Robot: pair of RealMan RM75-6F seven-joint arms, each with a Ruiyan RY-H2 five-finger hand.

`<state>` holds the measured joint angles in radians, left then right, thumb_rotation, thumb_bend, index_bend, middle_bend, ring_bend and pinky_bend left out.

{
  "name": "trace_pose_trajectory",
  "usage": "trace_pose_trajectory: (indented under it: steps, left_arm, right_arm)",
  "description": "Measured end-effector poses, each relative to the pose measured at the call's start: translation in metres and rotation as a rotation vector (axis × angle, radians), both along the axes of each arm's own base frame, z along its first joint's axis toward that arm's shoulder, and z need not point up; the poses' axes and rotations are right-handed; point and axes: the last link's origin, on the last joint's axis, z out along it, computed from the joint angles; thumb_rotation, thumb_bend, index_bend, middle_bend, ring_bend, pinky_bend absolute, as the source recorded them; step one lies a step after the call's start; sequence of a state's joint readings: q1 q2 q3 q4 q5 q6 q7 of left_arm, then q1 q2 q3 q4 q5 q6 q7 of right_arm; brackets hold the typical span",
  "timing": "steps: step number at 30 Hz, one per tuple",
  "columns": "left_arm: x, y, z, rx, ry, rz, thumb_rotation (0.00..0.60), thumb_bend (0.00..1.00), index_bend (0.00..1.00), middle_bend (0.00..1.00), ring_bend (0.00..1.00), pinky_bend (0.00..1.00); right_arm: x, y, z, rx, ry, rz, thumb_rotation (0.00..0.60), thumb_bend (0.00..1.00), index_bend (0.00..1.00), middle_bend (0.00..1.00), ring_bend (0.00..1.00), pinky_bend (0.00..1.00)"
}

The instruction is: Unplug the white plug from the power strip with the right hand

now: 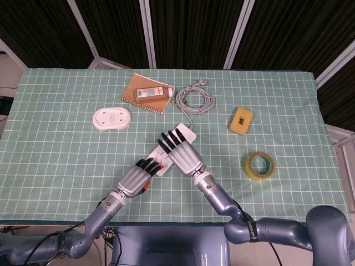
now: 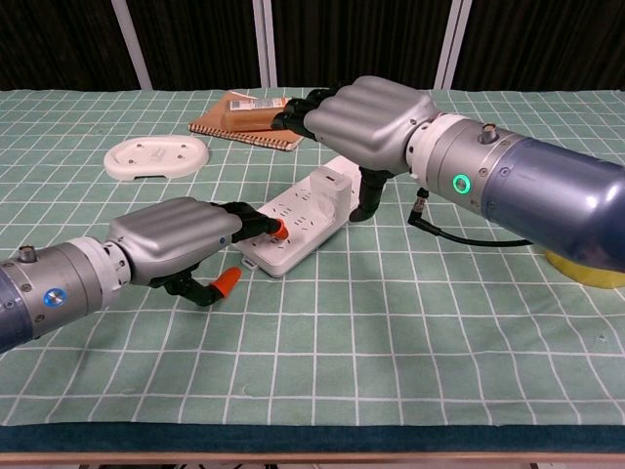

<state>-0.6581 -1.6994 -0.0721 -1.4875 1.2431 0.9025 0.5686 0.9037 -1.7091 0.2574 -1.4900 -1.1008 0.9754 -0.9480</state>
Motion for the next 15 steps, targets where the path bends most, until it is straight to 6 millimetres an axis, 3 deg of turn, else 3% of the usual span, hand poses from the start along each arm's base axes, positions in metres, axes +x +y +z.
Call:
trace_pose_trajectory:
  steps: [15]
  left_arm:
    - [-0.002,0.001,0.001,0.001,-0.006,-0.002,0.600,0.59,0.14,0.14,0.06,0.19]
  right_arm:
    - [-0.021,-0.019,-0.025,0.016,0.075,-0.058,0.600,0.22,0.17,0.18,0.16,0.22]
